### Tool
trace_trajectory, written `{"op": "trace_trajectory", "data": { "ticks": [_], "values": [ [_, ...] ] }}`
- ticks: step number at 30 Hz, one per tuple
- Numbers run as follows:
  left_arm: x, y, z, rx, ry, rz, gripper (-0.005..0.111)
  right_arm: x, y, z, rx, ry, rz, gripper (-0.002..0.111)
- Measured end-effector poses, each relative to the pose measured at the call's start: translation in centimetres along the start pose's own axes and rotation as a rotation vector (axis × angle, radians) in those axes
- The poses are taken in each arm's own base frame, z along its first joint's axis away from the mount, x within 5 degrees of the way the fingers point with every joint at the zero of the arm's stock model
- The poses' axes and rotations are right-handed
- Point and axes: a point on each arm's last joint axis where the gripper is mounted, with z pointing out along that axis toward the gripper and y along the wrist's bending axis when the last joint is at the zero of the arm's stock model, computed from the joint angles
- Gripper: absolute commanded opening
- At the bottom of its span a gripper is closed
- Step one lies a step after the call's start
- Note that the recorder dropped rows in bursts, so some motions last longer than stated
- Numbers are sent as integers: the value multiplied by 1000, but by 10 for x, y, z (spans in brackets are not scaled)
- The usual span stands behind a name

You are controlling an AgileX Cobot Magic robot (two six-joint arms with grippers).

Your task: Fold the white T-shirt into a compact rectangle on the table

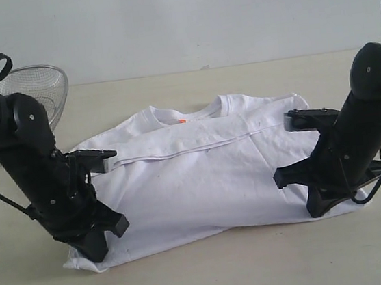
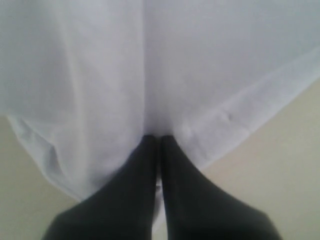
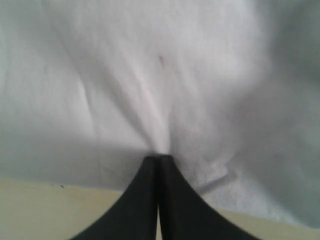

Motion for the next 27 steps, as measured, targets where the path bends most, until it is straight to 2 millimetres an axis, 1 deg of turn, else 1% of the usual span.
{"op": "trace_trajectory", "data": {
  "ticks": [6, 10, 14, 17, 18, 19, 20, 23, 24, 25, 26, 27],
  "values": [
    [6, 1, 1, -6, 33, 11, 4, 3, -1, 0, 17, 26, 10, 0],
    [24, 2, 1, -46, 51, 2, 4, 9, -2, -3, 25, 58, -4, 0],
    [36, 8, -7, -138, 91, 28, 4, 10, 0, -12, 25, 43, -10, 0],
    [38, 6, -13, -145, 81, 37, 4, 9, 4, -22, -3, -7, -2, 0],
    [39, 5, -18, -147, 66, 40, 4, 5, 10, -30, -41, -65, 6, 0],
    [39, 5, -20, -148, 59, 41, 4, 2, 12, -33, -59, -89, 8, 0],
    [39, 3, -25, -150, 43, 43, 4, -6, 16, -37, -89, -151, 16, 0],
    [40, 2, -30, -155, 24, 48, 4, -24, 17, -41, -96, -247, 28, 0],
    [40, 1, -33, -154, 9, 47, 4, -34, 18, -42, -96, -276, 30, 0],
    [40, 1, -34, -155, 2, 48, 4, -38, 17, -39, -95, -281, 32, 0],
    [39, 0, -37, -155, -16, 48, 4, -46, 15, -31, -89, -282, 38, 0],
    [38, -1, -42, -157, -35, 51, 4, -49, 13, -21, -80, -264, 46, 0]
  ]
}}
